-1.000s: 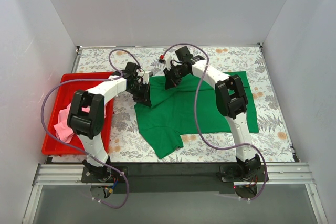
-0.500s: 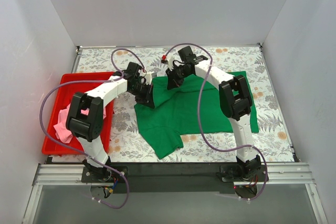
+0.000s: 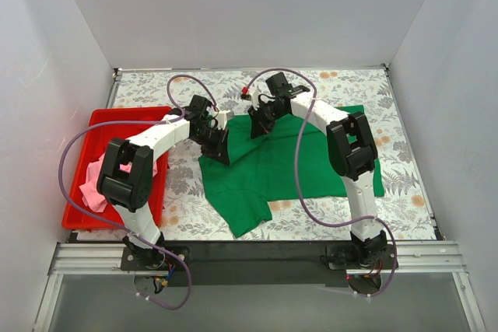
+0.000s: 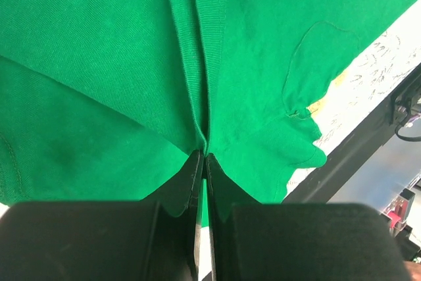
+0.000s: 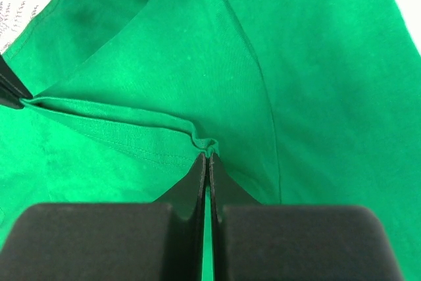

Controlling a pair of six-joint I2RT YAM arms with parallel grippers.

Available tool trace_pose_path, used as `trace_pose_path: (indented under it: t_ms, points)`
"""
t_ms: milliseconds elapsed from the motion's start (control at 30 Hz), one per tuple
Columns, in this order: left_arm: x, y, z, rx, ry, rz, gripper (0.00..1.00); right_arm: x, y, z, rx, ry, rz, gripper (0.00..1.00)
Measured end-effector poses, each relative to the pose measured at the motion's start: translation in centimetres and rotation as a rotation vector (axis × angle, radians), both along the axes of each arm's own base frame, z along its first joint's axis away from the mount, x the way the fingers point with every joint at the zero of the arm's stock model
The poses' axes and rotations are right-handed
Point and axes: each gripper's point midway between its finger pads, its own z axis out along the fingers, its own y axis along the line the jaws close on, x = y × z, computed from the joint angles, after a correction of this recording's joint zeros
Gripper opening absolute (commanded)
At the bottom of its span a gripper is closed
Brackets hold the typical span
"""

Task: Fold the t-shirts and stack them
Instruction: Fold the tshirt

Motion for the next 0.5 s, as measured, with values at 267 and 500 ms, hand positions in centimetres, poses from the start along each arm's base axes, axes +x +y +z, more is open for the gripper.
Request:
trace_pose_path:
  t_ms: [267,500]
  points:
    - [-0.7,0.3,-0.4,0.011,0.014,-0.021,0.20,-1.2,-0.5,-0.1,-0.002,0.006,0.034,0.13]
    - [-1.2,0.2,-0.4,-0.007,0.028,-0.038,0.24,-3.5,-2.1,-0.5,-0.031,0.009,0.080,0.15]
